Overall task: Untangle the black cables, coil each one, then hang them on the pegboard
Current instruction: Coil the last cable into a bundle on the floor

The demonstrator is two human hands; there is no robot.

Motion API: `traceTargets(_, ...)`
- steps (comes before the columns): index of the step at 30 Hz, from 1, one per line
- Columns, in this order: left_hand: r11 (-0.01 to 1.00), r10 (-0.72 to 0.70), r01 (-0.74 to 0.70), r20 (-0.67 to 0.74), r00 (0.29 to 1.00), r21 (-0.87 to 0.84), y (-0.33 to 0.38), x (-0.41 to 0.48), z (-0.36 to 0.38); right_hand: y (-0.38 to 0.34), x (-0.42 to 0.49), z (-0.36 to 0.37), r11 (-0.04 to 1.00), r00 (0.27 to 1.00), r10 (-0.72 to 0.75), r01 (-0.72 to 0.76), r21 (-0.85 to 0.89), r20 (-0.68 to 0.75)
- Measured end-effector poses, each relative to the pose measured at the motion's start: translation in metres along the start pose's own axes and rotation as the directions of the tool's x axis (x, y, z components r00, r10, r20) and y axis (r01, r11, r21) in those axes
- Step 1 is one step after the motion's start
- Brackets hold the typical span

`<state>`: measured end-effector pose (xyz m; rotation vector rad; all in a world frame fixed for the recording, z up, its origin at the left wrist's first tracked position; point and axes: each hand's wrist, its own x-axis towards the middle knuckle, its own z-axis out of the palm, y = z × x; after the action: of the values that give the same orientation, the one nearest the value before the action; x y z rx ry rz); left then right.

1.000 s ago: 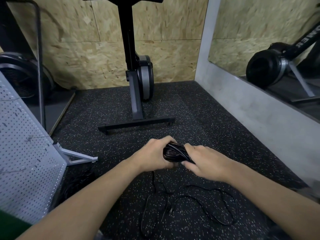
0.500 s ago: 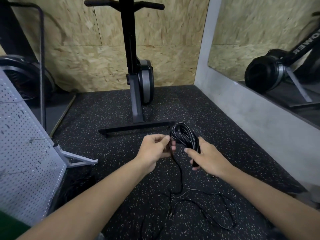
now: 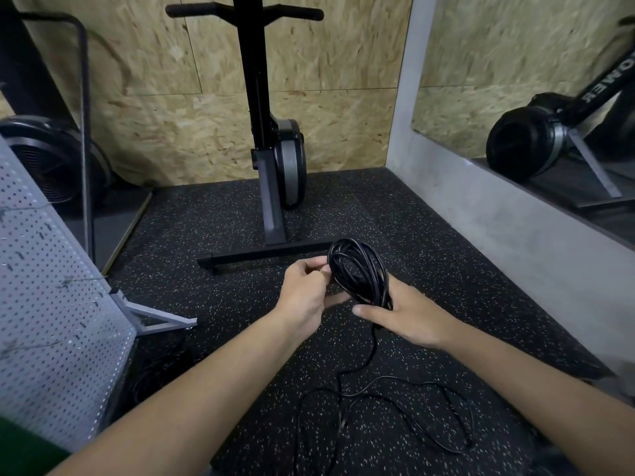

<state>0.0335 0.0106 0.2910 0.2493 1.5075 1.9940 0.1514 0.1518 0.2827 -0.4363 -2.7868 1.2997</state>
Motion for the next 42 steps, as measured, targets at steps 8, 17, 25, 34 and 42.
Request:
traceTargets(8, 0.975, 0.128, -0.135, 0.051, 0.990, 0.179, 0.001, -0.003, 0.000, 0.002, -0.004, -0.010, 0.999, 0.998, -0.019, 0.022, 0.041, -0.068)
traceTargets(17, 0.584, -0.357, -0.247, 0.519, 0.777, 0.773, -0.063, -0.004, -0.018, -0.007, -0.007, -0.016, 0.856, 0.982, 0.012, 0.086, 0.509, -0.186)
traceTargets(25, 0.295, -0.204, -0.372, 0.438, 0.875, 0.880, -0.048, 0.012, -0.027, 0.031, 0.008, -0.022, 0.969, 0.899, 0.189, -0.105, 0.224, -0.396)
traceTargets(34, -0.081, 0.289, -0.743, 0.729, 0.620, 0.664, 0.000, 0.003, -0.026, 0.026, 0.002, -0.019, 0.971, 0.995, 0.080, -0.092, -0.220, -0.066)
traceTargets(42, -0.063, 0.411, -0.766, 0.716, 0.564, 0.640, 0.005, 0.001, -0.029, 0.009, -0.011, -0.003, 0.937, 0.983, 0.059, 0.005, -0.349, 0.174)
